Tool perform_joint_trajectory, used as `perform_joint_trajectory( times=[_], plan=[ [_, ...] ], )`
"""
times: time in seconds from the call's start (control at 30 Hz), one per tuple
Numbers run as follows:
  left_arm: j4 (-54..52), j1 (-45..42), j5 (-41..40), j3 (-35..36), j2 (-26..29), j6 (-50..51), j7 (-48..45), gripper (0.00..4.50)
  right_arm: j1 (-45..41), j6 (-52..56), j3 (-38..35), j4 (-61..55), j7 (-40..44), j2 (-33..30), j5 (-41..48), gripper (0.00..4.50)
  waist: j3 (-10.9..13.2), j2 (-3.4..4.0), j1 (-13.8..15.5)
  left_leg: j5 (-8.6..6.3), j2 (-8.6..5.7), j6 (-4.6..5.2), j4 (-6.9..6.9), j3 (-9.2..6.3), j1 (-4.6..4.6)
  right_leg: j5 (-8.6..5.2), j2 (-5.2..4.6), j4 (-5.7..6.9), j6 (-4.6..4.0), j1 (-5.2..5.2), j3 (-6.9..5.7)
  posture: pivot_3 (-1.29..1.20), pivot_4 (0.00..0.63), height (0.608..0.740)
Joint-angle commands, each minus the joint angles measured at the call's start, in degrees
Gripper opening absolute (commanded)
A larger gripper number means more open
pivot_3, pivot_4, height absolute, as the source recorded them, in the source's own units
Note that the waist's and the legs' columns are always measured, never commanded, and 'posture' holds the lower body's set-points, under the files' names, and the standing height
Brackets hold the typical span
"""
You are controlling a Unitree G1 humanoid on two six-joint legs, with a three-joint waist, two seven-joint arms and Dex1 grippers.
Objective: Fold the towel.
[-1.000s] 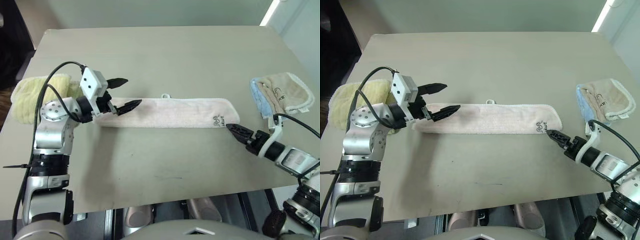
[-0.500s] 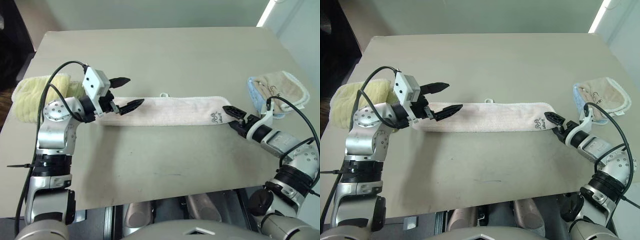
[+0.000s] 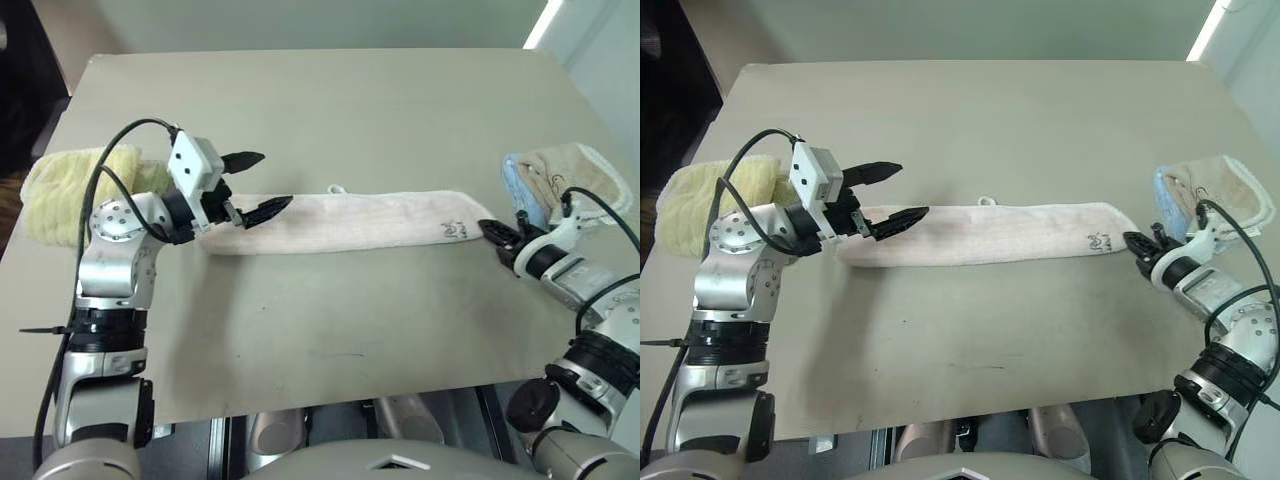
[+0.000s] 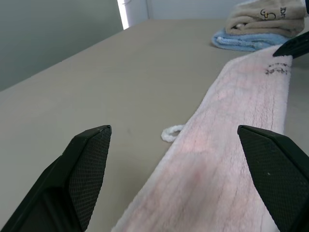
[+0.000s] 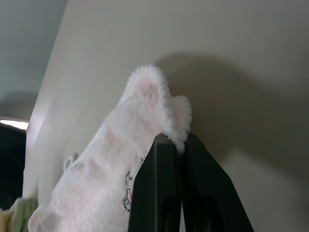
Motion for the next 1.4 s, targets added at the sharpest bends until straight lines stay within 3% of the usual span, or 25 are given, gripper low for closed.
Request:
perform_joint_trajectory(
  times=[0.03, 0.17, 0.27, 0.47, 0.63, 0.73, 0.9, 1.13, 1.4],
  plan=[
    [-4.24, 1.59, -1.63, -1.36, -0.77, 1.16, -0.87, 4.50, 1.54, -1.84, -1.58, -2.40, 2.04, -3.66, 2.44, 0.07, 0.00, 0.00, 0.08, -0.01, 0.00, 0.00, -0.01, 0.00, 0.00, -0.03, 0.00, 0.00, 0.03, 0.01, 0.00, 0.00, 0.150, 0.739],
    [-5.07, 2.85, -2.02, -2.55, -1.39, 1.88, -1.77, 4.50, 2.86, -2.98, 1.11, -3.46, 7.08, -9.48, 1.13, 0.07, 0.01, 0.03, 0.14, -0.12, 0.00, -0.07, 0.02, 0.02, -0.01, -0.21, -0.03, 0.00, 0.16, 0.02, 0.01, 0.00, 0.150, 0.739],
    [-5.01, 2.77, -2.11, -3.03, -1.83, 2.00, -1.81, 4.50, 3.46, -5.16, 7.19, -5.96, 14.19, -15.70, -3.22, 0.07, 0.02, 0.03, 0.13, -0.14, 0.00, -0.07, 0.04, 0.04, -0.01, -0.22, -0.04, -0.01, 0.16, 0.04, 0.01, 0.00, 0.150, 0.739],
    [-6.72, 3.77, -2.84, -4.42, -2.74, 3.54, -2.13, 4.50, 4.57, -14.60, 24.84, -13.48, 32.25, -28.64, -16.20, 0.07, 0.02, 0.04, 0.00, -0.15, 0.00, -0.05, 0.08, 0.04, 0.04, -0.13, -0.03, 0.03, 0.12, 0.10, -0.02, 0.00, 0.150, 0.739],
    [-9.09, 6.15, -3.43, -5.31, -2.83, 4.91, -2.47, 4.50, 3.32, -30.22, 47.82, -17.92, 45.10, -37.97, -37.15, 0.07, -0.01, 0.11, -0.09, -0.15, 0.00, -0.05, 0.14, 0.02, 0.11, -0.05, -0.01, -0.01, 0.13, 0.23, -0.07, 0.00, 0.150, 0.739],
    [-9.95, 6.84, -3.64, -5.30, -2.92, 5.53, -2.09, 4.50, -1.51, -34.95, 56.58, -17.33, 49.98, -36.92, -44.27, 0.07, 0.00, 0.13, -0.10, -0.14, 0.01, -0.04, 0.19, 0.00, 0.13, 0.03, -0.01, -0.03, 0.17, 0.26, -0.07, 0.00, 0.150, 0.739],
    [-11.12, 7.77, -3.72, -5.27, -3.03, 5.97, -1.47, 4.50, -9.25, -37.65, 64.13, -15.64, 54.12, -30.10, -50.36, 0.07, -0.01, 0.13, -0.30, -0.02, 0.01, -0.05, 0.23, 0.01, 0.13, 0.13, -0.01, -0.07, 0.30, 0.27, -0.05, 0.00, 0.150, 0.739],
    [-12.12, 8.43, -3.64, -5.25, -3.17, 6.42, -0.85, 4.50, -13.93, -38.23, 69.34, -11.91, 56.78, -21.53, -56.07, 0.07, 0.00, 0.13, 0.11, 0.14, 0.03, -0.13, 0.21, 0.00, 0.15, 0.16, -0.01, -0.07, 0.26, 0.28, -0.06, 0.00, 0.150, 0.739],
    [-12.50, 9.09, -3.71, -5.04, -2.70, 6.55, -0.49, 4.50, -13.23, -39.04, 71.12, -9.86, 58.57, -17.00, -60.53, 0.07, 0.00, 0.13, 0.10, 0.21, 0.02, -0.27, 0.19, 0.01, 0.14, 0.11, -0.03, -0.16, 0.06, 0.31, -0.05, 0.00, 0.150, 0.739]
  ],
)
